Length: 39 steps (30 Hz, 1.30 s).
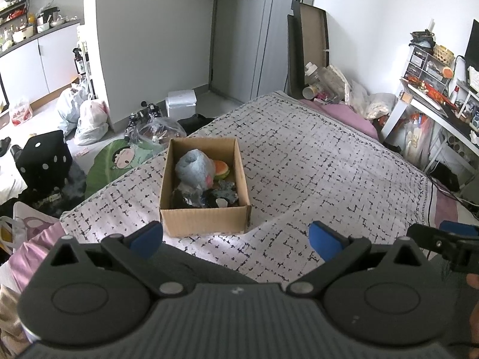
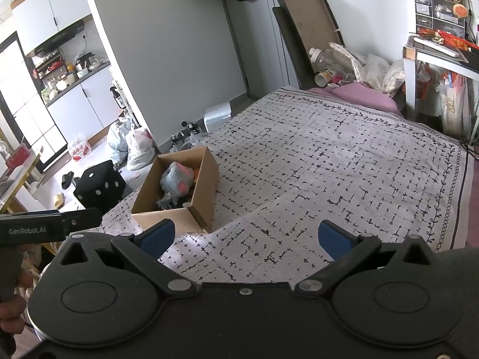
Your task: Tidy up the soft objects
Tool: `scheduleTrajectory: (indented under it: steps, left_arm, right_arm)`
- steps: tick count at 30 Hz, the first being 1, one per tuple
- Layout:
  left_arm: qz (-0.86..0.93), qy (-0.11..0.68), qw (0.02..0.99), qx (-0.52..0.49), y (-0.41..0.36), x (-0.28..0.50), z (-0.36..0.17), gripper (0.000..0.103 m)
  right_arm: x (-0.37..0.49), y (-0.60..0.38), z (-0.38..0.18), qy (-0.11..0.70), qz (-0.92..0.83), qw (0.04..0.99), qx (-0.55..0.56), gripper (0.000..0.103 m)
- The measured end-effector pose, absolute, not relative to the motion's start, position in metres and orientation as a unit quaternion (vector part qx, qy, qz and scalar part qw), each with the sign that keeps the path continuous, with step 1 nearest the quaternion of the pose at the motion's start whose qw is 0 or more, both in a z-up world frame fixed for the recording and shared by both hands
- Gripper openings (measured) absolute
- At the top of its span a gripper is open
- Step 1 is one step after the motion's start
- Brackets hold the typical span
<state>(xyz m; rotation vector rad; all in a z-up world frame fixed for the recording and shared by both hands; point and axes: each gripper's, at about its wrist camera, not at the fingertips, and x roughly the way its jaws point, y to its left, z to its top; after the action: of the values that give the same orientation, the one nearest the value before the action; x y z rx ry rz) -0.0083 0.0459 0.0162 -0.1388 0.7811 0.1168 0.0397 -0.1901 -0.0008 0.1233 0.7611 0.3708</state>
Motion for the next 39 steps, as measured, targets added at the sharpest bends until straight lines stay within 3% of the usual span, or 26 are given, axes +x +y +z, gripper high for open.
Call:
scheduleTrajectory:
  steps: [39]
  left_arm:
    - [0.056,0.358,0.929,-0.081,0.051,0.002,0.009,0.103]
  right_arm:
    - [0.049,-0.194,-0.011,0.342,0.177,0.919,0.087,0.103]
